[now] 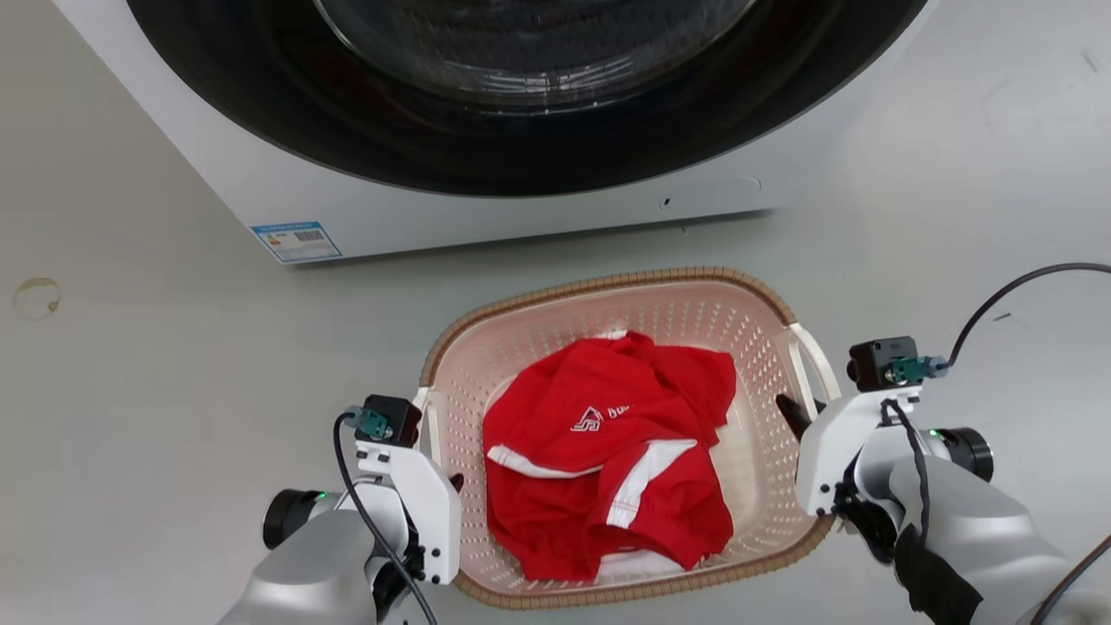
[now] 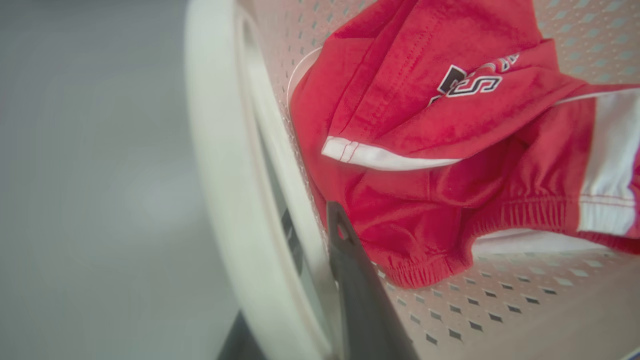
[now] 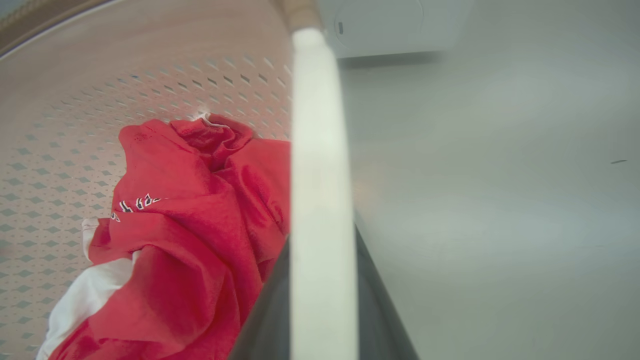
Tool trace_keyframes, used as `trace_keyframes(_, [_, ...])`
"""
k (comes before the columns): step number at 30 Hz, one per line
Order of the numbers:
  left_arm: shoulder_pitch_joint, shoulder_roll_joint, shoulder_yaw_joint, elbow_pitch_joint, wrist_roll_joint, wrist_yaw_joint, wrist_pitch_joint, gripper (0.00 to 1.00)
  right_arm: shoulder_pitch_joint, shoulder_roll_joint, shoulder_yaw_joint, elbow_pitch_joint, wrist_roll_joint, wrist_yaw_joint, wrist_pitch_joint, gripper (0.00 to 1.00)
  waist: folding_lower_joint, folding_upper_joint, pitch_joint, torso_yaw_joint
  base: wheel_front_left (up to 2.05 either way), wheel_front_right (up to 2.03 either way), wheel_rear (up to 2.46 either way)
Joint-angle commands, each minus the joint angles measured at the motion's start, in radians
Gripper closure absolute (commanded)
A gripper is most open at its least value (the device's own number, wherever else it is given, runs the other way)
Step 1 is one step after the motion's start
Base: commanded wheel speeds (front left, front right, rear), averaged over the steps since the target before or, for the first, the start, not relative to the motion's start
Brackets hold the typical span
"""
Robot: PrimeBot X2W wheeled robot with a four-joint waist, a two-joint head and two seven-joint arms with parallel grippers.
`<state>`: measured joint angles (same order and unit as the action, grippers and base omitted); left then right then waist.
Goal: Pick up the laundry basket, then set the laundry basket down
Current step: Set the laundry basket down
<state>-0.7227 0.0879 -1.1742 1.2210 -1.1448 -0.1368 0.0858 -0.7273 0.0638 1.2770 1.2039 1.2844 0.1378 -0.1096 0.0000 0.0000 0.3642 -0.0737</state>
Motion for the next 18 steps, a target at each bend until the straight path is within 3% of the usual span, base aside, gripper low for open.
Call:
trace_keyframes(1, [-0.028, 0.116, 0.008, 0.054, 0.019, 0.006, -0.014, 1.0, -0.019, -0.114, -0.005, 0.059, -0.001, -0.007, -0.026, 1.0, 0.0, 0.0, 0.025, -0.003, 0.0, 0.0, 0.0])
trace_keyframes(18, [-0.192, 0.088, 0.0, 0.067, 0.046, 0.013, -0.069, 1.0, -0.139, -0.131, -0.033, 0.082, -0.012, -0.007, -0.136, 1.0, 0.0, 0.0, 0.264, 0.021, 0.0, 0.0, 0.0])
